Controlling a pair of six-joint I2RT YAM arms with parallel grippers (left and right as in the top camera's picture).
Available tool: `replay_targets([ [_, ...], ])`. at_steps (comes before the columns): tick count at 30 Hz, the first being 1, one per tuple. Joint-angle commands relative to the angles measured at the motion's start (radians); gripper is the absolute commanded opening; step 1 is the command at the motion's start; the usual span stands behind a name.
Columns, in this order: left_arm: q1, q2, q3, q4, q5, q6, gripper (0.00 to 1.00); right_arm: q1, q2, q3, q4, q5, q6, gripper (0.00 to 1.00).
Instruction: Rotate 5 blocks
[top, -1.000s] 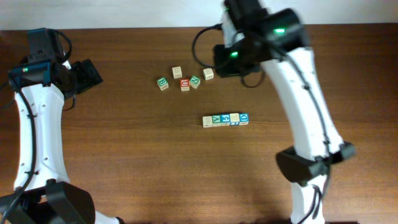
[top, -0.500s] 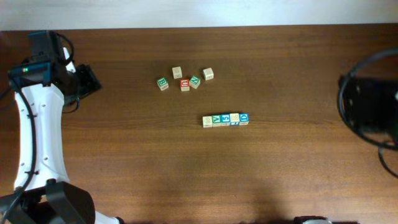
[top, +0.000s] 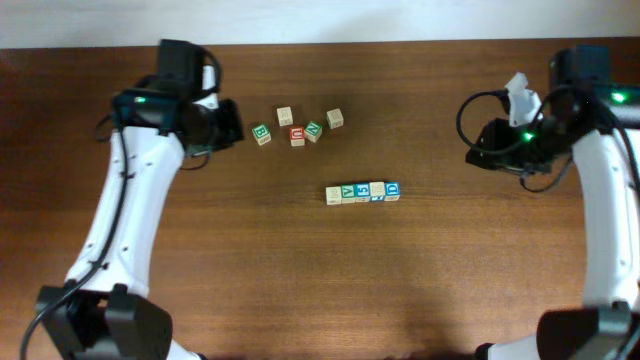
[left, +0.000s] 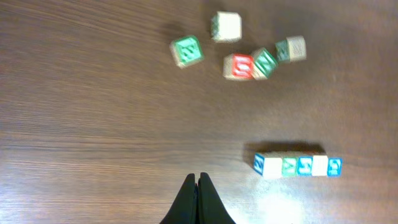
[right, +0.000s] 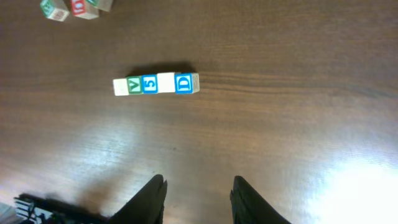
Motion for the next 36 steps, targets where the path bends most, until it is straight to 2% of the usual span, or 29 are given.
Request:
replay_targets([
  [1, -0.075, 0.043, 0.015, 0.002, 0.003, -0.011, 0.00, -0.008, 0.105, -0.021, 0.042, -0.053, -0.012, 0.30],
  [3, -0.122, 0.064, 0.015, 0.009, -0.006, -0.010, 0.00, -0.007, 0.168, -0.021, 0.073, -0.091, -0.026, 0.26],
  [9, -0.186, 0.156, 0.015, 0.017, 0.045, -0.010, 0.00, -0.007, 0.238, -0.022, 0.135, -0.094, -0.048, 0.25],
  [14, -0.192, 0.252, 0.015, 0.013, 0.160, -0.010, 0.00, -0.007, 0.259, -0.035, 0.174, -0.094, -0.048, 0.25],
  [23, -0.192, 0.322, -0.011, 0.011, 0.167, -0.038, 0.00, -0.007, 0.276, -0.143, 0.237, -0.102, -0.044, 0.25],
  [30, -0.193, 0.322, -0.145, 0.132, 0.177, -0.111, 0.00, 0.019, 0.276, -0.272, 0.375, -0.108, -0.035, 0.22],
  [36, -0.197, 0.322, -0.216, 0.248, 0.238, -0.115, 0.00, 0.069, 0.277, -0.331, 0.475, -0.108, 0.009, 0.22],
])
